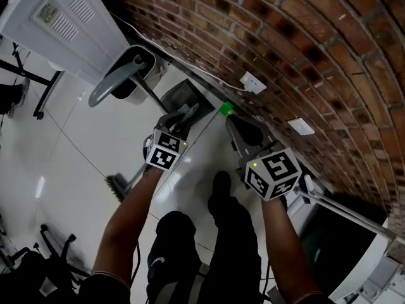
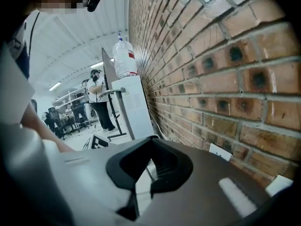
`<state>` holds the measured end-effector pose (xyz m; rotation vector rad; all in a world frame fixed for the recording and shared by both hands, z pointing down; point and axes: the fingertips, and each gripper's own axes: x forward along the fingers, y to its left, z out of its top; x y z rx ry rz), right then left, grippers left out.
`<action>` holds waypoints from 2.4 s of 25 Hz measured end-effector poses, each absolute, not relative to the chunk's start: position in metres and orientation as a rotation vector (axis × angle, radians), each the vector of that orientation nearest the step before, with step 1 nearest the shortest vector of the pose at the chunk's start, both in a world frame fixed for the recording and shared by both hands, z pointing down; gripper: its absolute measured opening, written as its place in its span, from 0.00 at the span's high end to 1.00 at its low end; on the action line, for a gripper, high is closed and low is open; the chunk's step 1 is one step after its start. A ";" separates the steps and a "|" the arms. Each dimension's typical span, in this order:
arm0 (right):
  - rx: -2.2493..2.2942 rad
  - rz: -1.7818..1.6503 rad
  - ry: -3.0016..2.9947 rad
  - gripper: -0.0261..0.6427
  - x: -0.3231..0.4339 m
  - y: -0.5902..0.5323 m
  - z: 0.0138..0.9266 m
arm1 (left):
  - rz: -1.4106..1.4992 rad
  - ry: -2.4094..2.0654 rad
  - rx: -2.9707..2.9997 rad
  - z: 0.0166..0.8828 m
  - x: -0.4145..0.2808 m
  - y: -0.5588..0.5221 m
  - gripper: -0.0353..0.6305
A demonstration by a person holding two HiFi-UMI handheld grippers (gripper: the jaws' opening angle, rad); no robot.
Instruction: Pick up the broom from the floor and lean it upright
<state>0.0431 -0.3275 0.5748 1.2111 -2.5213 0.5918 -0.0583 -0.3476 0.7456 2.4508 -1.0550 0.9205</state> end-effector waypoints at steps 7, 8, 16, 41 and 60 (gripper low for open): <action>1.274 0.662 -2.466 0.95 0.026 -0.288 0.503 | 0.900 -1.067 2.478 0.647 -0.098 -0.309 0.81; 1.280 0.671 -2.459 0.95 0.023 -0.281 0.495 | 0.891 -1.063 2.486 0.634 -0.102 -0.303 0.81; 1.333 0.659 -2.408 0.95 0.005 -0.233 0.428 | 0.789 -1.014 2.570 0.538 -0.118 -0.251 0.82; 1.540 0.613 -2.413 0.95 0.136 -0.172 0.314 | 0.608 -0.935 2.656 0.399 0.039 -0.213 0.82; 1.594 0.661 -2.422 0.95 0.276 -0.234 0.334 | 0.576 -0.991 2.580 0.424 0.197 -0.344 0.82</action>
